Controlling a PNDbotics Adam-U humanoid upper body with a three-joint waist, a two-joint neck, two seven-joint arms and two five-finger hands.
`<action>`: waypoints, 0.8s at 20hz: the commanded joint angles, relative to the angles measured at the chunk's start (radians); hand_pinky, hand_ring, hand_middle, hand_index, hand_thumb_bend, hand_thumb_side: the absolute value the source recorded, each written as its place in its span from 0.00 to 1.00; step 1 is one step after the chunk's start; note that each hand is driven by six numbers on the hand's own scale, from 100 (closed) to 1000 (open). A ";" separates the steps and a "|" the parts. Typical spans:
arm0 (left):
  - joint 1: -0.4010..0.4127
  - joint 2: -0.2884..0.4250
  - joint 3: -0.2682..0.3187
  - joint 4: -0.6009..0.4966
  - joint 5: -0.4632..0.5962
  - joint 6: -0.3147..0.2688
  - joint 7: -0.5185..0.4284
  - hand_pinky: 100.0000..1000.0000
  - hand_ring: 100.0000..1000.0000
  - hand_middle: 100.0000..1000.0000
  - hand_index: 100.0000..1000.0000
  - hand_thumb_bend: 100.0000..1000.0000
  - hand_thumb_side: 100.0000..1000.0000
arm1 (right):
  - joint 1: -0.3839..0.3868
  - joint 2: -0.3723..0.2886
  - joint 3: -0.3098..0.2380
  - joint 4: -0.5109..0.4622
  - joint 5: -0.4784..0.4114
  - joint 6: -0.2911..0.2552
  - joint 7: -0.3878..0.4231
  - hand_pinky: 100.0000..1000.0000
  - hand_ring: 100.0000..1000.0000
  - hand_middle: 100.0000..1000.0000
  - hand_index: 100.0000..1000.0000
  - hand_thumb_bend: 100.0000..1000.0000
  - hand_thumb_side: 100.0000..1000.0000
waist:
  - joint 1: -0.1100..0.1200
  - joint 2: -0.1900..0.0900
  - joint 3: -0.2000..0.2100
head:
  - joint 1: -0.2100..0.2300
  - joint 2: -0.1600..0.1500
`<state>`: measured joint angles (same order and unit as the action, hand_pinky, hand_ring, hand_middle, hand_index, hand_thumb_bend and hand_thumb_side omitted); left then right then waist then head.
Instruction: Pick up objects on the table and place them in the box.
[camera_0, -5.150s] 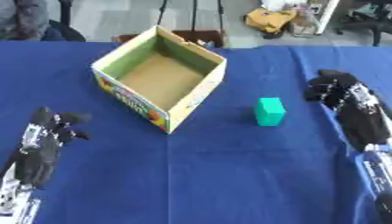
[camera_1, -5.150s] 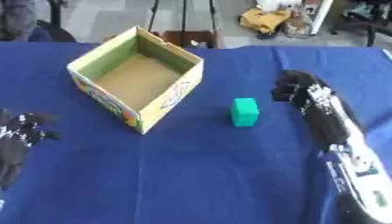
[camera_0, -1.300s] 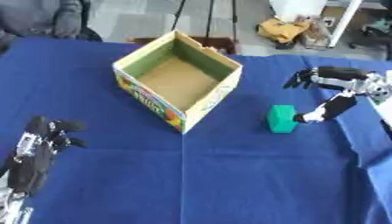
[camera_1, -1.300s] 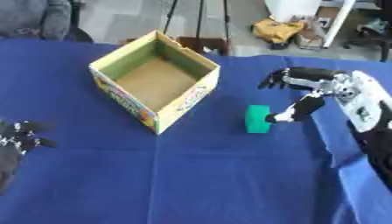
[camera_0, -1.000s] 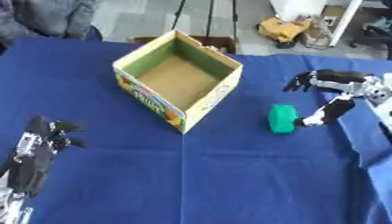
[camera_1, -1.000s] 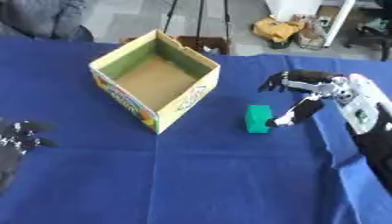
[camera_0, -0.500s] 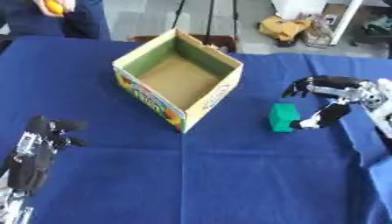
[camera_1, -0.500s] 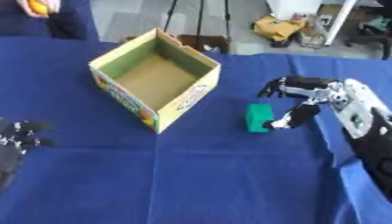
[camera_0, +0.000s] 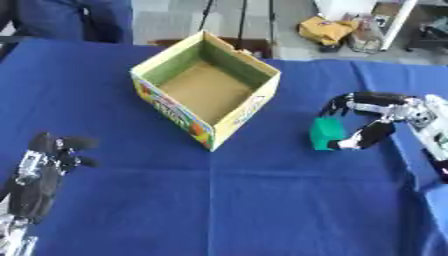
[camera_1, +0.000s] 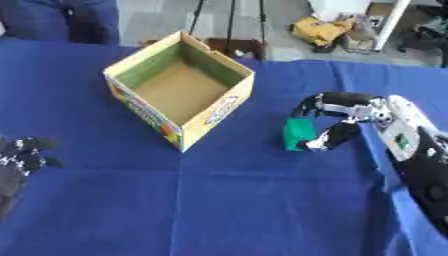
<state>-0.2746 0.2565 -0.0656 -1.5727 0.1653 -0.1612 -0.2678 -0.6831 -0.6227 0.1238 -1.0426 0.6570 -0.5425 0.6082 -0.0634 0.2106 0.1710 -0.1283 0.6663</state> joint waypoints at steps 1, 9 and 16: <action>-0.018 0.015 -0.002 -0.014 -0.004 -0.001 -0.003 0.57 0.79 0.56 0.60 0.33 1.00 | -0.020 -0.018 -0.010 0.003 0.012 -0.080 0.083 0.72 0.81 0.79 0.87 0.34 0.50 | 0.004 -0.011 0.002 | -0.006 -0.010; -0.020 0.013 -0.003 -0.014 -0.005 0.000 -0.004 0.57 0.79 0.56 0.60 0.33 1.00 | -0.016 -0.003 -0.008 0.020 0.027 -0.082 0.087 0.71 0.80 0.77 0.86 0.30 0.49 | 0.003 -0.008 0.006 | -0.009 -0.012; -0.019 0.013 -0.002 -0.013 -0.006 0.000 -0.004 0.57 0.79 0.56 0.60 0.34 1.00 | -0.010 0.001 -0.007 0.025 0.043 -0.079 0.090 0.70 0.74 0.72 0.84 0.13 0.32 | 0.003 -0.007 0.005 | -0.007 -0.010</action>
<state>-0.2804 0.2562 -0.0700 -1.5727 0.1641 -0.1598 -0.2698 -0.6839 -0.6026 0.1232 -1.0174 0.6865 -0.5398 0.6110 -0.0642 0.2161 0.1773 -0.1347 0.6657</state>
